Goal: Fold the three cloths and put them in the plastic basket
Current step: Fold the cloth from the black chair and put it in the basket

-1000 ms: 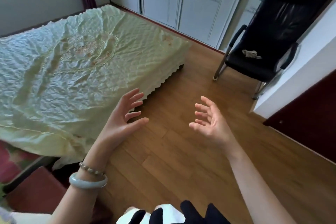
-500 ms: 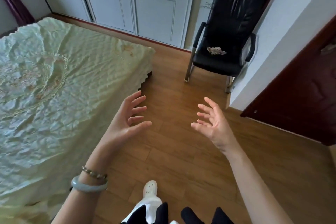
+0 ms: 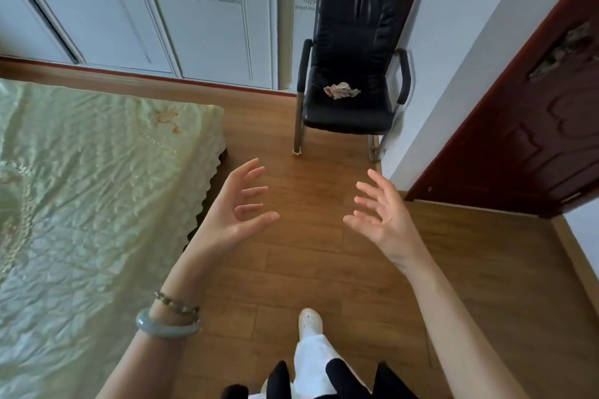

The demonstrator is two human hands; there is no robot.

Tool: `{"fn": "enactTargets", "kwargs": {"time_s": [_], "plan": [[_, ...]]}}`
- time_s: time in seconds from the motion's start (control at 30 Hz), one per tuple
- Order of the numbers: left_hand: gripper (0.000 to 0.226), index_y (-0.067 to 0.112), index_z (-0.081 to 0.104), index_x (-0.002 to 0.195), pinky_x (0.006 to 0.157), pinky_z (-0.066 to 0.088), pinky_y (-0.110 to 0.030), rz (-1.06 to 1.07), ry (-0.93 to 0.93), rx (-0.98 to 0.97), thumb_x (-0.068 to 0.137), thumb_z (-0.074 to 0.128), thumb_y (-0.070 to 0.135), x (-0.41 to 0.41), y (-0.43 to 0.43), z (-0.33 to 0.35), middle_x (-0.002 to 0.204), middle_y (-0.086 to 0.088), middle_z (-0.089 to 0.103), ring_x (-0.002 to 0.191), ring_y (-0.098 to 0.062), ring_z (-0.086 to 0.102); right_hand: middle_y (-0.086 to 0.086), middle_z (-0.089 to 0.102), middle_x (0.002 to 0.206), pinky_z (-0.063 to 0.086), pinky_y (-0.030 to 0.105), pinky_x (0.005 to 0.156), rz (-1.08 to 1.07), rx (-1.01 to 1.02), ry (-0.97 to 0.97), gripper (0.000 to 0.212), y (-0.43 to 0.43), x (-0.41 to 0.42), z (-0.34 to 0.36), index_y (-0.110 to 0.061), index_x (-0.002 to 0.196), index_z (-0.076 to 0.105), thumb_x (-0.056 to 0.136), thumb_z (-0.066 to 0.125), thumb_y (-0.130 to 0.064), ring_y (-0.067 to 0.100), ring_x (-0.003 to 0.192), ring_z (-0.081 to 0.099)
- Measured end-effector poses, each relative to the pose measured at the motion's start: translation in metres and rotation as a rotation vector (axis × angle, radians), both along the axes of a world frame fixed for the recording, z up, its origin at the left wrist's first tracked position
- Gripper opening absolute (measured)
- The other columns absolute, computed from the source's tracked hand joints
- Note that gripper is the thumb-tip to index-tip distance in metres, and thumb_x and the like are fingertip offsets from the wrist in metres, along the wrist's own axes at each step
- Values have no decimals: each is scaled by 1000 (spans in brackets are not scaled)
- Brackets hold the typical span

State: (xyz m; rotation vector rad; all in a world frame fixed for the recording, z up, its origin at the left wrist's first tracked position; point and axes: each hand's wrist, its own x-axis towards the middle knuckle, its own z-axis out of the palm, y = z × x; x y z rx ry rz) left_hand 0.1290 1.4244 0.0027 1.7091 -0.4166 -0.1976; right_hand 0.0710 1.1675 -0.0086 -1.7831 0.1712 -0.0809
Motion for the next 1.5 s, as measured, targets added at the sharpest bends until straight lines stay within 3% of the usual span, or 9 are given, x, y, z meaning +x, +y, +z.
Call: {"fn": "enactTargets", "kwargs": {"time_s": [0.27, 0.5, 0.63, 0.87, 1.03, 1.17, 1.33, 1.5], "plan": [[84, 34, 33, 141, 90, 52, -28, -46, -16, 28, 69, 75, 42, 131, -63, -16, 139, 13, 45, 117, -9, 55, -13, 49, 134, 49, 16, 89, -81, -6, -46, 74, -61, 121, -7, -46, 131, 34, 76, 76, -21, -2, 115, 53], [84, 33, 33, 140, 88, 53, -27, -31, -34, 50, 68, 74, 47, 251, -137, -7, 139, 14, 45, 116, -6, 56, -14, 48, 133, 47, 7, 83, -85, -29, -42, 73, -137, 239, 4, -41, 134, 33, 78, 75, -19, -4, 113, 52], [82, 34, 33, 140, 89, 53, -28, -44, -21, 52, 71, 76, 37, 303, -172, -9, 139, 13, 44, 116, -7, 56, -14, 48, 131, 47, 7, 81, -94, -26, -32, 73, -170, 294, 4, -42, 132, 34, 78, 75, -17, -3, 113, 52], [82, 34, 33, 139, 88, 54, -31, -53, 9, 81, 71, 79, 35, 394, -216, -19, 139, 11, 45, 116, -7, 56, -24, 47, 124, 43, 1, 74, -128, -46, 6, 71, -216, 381, -12, -39, 135, 35, 78, 74, -19, -15, 107, 50], [81, 32, 31, 140, 89, 53, -30, -65, 8, 103, 71, 76, 35, 477, -250, -27, 140, 7, 44, 116, -9, 55, -17, 48, 130, 46, 3, 78, -171, -72, 14, 70, -248, 458, -23, -41, 132, 35, 78, 74, -19, -1, 113, 52], [79, 33, 32, 138, 89, 53, -30, -84, 35, 108, 71, 73, 29, 556, -279, -32, 140, 4, 44, 116, -12, 56, -16, 47, 130, 48, 9, 81, -198, -81, 36, 70, -271, 528, -29, -39, 133, 36, 79, 74, -17, 2, 114, 52], [76, 32, 32, 137, 91, 52, -32, -138, 81, 119, 77, 74, 11, 646, -315, -39, 140, 4, 44, 116, -12, 55, -12, 50, 131, 49, 12, 83, -221, -58, 72, 70, -297, 610, -30, -32, 137, 37, 80, 73, -13, 4, 115, 53], [76, 28, 32, 140, 87, 51, -19, -194, 150, 164, 79, 73, 10, 714, -344, -55, 138, 10, 44, 115, -2, 54, -12, 50, 130, 49, 9, 82, -242, -56, 116, 67, -322, 674, -37, -29, 137, 40, 80, 72, -13, 4, 114, 53]]}}
